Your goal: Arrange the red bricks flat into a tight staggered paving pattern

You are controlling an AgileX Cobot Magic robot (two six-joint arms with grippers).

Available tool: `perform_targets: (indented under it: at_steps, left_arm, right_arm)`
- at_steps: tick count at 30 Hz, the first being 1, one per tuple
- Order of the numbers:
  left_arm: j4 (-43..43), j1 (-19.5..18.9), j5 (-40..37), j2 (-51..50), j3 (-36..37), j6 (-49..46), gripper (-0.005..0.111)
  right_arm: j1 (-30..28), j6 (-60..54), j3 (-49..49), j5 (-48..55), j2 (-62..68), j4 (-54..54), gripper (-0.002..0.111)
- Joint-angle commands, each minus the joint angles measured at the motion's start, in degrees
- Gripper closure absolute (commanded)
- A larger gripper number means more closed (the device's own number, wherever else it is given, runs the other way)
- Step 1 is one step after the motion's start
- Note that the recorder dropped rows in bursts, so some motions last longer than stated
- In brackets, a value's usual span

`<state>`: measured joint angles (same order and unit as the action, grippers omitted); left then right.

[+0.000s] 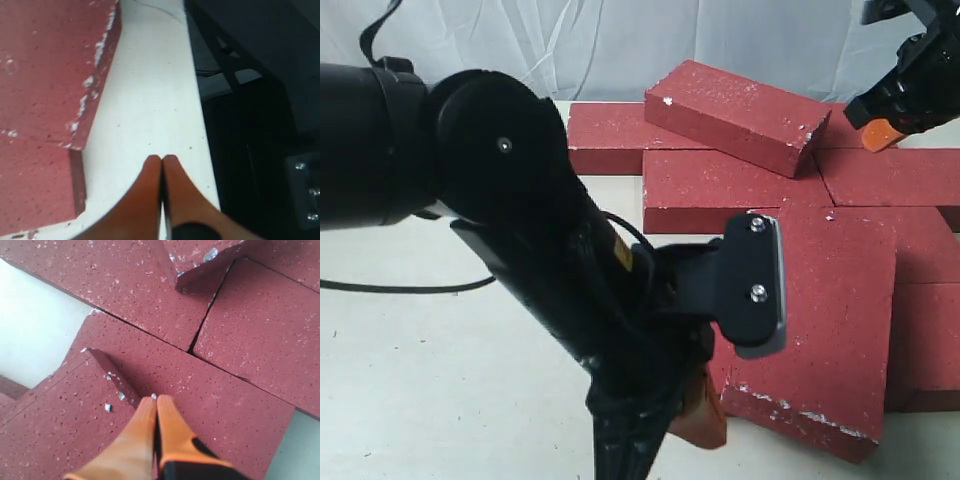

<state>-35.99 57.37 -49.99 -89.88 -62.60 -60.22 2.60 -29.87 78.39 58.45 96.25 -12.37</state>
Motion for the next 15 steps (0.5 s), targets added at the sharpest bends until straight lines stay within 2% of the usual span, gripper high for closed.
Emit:
perform_targets:
  at_steps: [1, 7, 8, 10, 12, 15]
  left_arm:
    - [-2.04, 3.88, 2.63, -1.2, 0.38, -0.28, 0.107]
    - [-4.38, 10.33, 6.29, -8.39, 0.38, -0.42, 0.107]
    - [-5.56, 10.97, 9.86, -9.23, 0.38, -0.25, 0.107]
    - [-11.57, 11.55, 15.29, -10.51, 0.38, -0.24, 0.107]
    - [-12.14, 11.55, 19.59, -11.61, 0.38, -0.24, 0.107]
    - [-12.25, 11.55, 20.79, -13.73, 0.13, -0.24, 0.107]
  right_arm:
    - [-0.26, -0.05, -0.33, -0.38, 2.05, 1.31, 0.109]
    - [-0.26, -0.05, -0.41, 0.14, 6.31, 1.38, 0.109]
    - [-0.26, -0.05, -0.41, 0.02, 7.39, 1.38, 0.109]
    - [-0.26, -0.05, -0.41, 0.02, 9.06, 1.38, 0.109]
    - [-0.26, -0.05, -0.41, -0.89, 9.98, 1.38, 0.109]
    - [-0.26, -0.18, -0.41, -2.83, 11.55, 1.5, 0.109]
